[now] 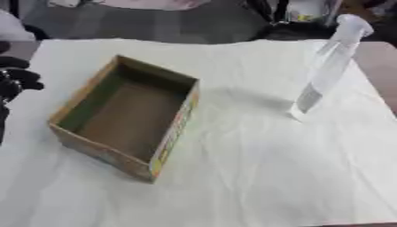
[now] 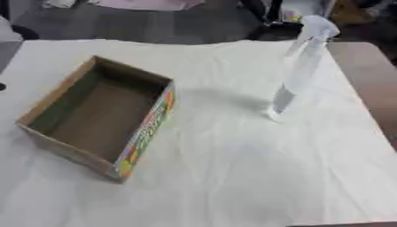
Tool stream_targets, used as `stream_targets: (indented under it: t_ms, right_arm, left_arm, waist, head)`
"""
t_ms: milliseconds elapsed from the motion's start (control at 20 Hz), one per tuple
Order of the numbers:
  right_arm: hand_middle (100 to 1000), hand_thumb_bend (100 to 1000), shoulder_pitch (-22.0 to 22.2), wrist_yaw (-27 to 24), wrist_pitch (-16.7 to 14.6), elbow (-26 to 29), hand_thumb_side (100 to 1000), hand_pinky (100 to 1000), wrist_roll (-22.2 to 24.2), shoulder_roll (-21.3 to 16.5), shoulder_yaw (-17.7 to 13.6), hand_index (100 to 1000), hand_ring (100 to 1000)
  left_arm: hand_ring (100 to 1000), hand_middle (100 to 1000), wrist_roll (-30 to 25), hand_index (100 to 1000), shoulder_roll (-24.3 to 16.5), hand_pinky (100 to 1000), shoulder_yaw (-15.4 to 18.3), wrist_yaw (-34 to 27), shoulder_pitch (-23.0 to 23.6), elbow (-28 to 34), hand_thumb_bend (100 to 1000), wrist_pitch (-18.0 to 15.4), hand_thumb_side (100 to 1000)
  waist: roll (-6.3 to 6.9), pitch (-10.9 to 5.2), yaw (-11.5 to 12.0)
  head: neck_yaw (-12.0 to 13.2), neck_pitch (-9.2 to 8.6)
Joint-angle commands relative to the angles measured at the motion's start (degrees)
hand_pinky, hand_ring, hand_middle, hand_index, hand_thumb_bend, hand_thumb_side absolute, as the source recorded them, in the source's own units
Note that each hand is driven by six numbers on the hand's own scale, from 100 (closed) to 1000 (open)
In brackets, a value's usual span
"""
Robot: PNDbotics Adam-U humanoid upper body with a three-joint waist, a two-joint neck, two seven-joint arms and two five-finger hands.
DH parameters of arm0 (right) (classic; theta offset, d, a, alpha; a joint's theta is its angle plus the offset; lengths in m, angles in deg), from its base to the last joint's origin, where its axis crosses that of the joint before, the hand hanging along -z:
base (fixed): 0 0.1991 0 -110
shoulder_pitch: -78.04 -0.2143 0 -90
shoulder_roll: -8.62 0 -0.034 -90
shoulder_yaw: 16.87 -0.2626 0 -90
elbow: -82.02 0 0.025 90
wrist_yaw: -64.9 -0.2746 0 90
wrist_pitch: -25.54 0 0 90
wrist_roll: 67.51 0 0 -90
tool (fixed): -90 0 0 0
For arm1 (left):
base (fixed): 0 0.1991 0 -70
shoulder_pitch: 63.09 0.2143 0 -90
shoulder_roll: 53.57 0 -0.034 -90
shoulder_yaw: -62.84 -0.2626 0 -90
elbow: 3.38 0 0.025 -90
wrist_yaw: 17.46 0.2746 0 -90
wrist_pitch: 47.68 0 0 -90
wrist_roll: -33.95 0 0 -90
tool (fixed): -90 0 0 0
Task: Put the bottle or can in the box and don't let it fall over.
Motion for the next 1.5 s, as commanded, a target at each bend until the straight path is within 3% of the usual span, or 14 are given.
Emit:
stream_targets:
  t_ms: [50,350,700,850,1250,1500]
  right_arm:
    - [962,425,0.8,2.1,-0.2,0.6,451,882,0.8,-5.4,-1.1,893,930]
    - [954,417,1.7,5.4,-2.3,-4.1,433,871,5.3,-10.7,0.1,887,921]
    - [936,380,-0.4,8.4,-7.6,-9.4,407,866,24.4,-15.0,1.6,879,902]
    - [930,372,-1.5,8.2,-8.5,-11.3,408,863,29.8,-15.9,1.5,877,897]
    - [924,356,-6.9,4.3,-9.3,-13.7,423,856,32.6,-18.6,1.2,876,893]
    - [921,352,-12.2,1.8,-9.4,-14.5,426,853,33.7,-20.9,2.7,875,891]
  left_arm:
    - [598,594,0.1,830,-2.1,613,0.6,0.3,-0.1,1.2,129,-0.4,784]
    - [598,594,0.0,830,-2.5,613,0.4,0.4,0.1,1.2,127,-0.5,783]
    - [597,594,0.0,830,-2.7,613,0.3,0.3,0.4,1.2,127,-0.6,783]
    - [597,594,-0.1,830,-2.7,613,0.3,0.3,0.4,1.2,127,-0.6,782]
    - [597,594,-0.2,830,-2.8,613,0.2,0.2,0.5,1.2,126,-0.6,782]
    - [597,594,-0.5,830,-2.7,613,-0.1,0.0,0.3,1.2,126,-0.5,783]
  waist:
    - [0.03,-0.66,-0.2]
    - [0.04,-1.0,-0.3]
    - [0.02,-1.43,-0.4]
    - [0.01,-1.51,-0.5]
    - [0.16,-1.73,-0.4]
    - [0.17,-1.91,-0.1]
  head:
    - [0.2,-0.23]
    - [0.4,-0.37]
    - [0.2,-0.35]
    - [0.2,-0.28]
    - [-0.1,0.06]
    - [-0.7,0.17]
